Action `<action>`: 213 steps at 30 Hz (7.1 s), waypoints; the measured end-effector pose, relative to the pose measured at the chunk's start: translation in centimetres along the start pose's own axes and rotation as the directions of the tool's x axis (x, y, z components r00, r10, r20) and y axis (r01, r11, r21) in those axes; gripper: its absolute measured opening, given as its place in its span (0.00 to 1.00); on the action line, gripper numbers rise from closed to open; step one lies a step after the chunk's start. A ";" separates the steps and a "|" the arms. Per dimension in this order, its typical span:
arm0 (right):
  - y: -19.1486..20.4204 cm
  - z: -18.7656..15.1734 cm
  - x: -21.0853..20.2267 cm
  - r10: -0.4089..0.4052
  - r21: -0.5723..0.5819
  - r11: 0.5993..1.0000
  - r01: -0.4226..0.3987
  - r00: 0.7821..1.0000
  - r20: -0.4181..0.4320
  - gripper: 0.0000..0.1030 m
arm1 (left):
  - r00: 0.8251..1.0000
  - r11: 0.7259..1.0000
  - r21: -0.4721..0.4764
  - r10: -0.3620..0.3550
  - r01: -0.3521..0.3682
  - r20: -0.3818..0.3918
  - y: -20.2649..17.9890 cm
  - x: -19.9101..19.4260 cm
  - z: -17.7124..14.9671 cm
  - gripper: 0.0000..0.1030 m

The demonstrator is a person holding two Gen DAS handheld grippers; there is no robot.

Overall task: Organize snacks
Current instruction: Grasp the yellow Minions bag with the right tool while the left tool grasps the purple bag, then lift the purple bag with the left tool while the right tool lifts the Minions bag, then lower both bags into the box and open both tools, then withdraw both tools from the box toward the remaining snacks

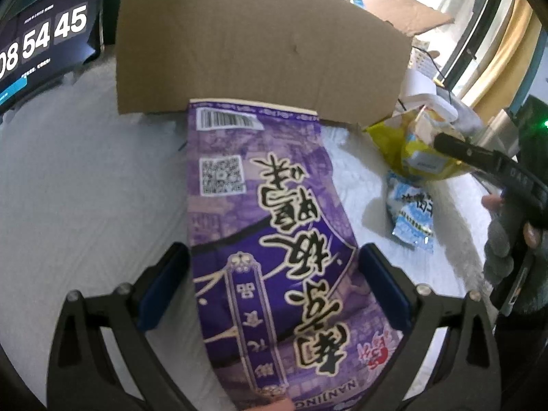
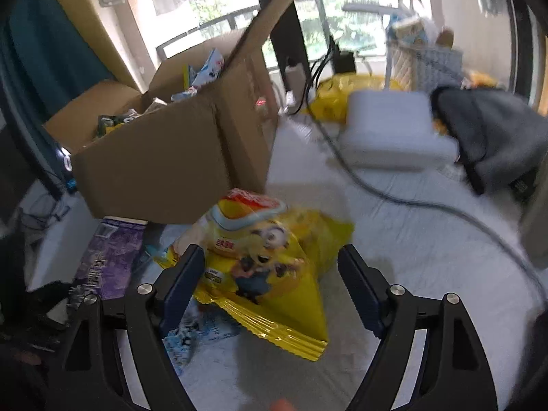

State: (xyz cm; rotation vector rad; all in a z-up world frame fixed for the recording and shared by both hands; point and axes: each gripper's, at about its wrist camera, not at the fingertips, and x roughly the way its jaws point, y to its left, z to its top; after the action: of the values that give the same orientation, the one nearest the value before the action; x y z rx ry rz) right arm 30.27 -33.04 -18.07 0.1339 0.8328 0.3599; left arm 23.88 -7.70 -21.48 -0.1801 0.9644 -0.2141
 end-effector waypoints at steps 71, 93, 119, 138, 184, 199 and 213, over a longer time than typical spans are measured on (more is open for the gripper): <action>22.0 -10.9 -2.0 0.168 -0.438 0.884 -0.166 0.985 -0.035 0.35 | 0.983 0.997 -0.076 -0.013 0.028 0.186 11.7 -10.3 -2.7 0.13; 21.3 -5.8 -5.9 0.194 -0.458 0.879 -0.134 0.977 0.086 0.33 | 0.919 0.996 0.088 -0.038 0.003 0.393 6.9 -17.9 3.7 0.05; 16.0 9.5 -8.6 0.114 -0.435 0.897 0.081 0.908 0.404 0.33 | 0.810 0.954 0.290 -0.112 -0.074 0.575 0.9 -20.3 18.0 0.06; 13.8 14.5 -3.9 0.032 -0.331 0.934 0.135 0.891 0.453 0.33 | 0.848 0.953 0.302 -0.148 -0.014 0.508 1.8 -10.7 27.7 0.06; 16.2 12.6 -2.0 0.046 -0.344 0.938 0.033 0.974 0.220 0.71 | 0.887 0.975 0.215 -0.053 -0.052 0.459 3.2 -14.2 25.1 0.68; 15.8 8.6 -7.4 0.043 -0.334 0.941 0.051 0.962 0.269 0.71 | 0.890 0.974 0.227 -0.089 -0.016 0.446 2.0 -16.7 18.8 0.69; 16.4 3.9 -4.6 0.073 -0.343 0.939 -0.022 0.988 0.137 0.71 | 0.940 0.987 0.159 -0.076 0.023 0.334 5.3 -14.3 10.8 0.76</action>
State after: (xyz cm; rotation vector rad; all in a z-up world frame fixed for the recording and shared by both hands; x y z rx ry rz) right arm 26.09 -19.34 -8.08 -0.1418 0.6100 0.5282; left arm 25.50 1.73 -5.42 -0.0959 0.5976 -0.2921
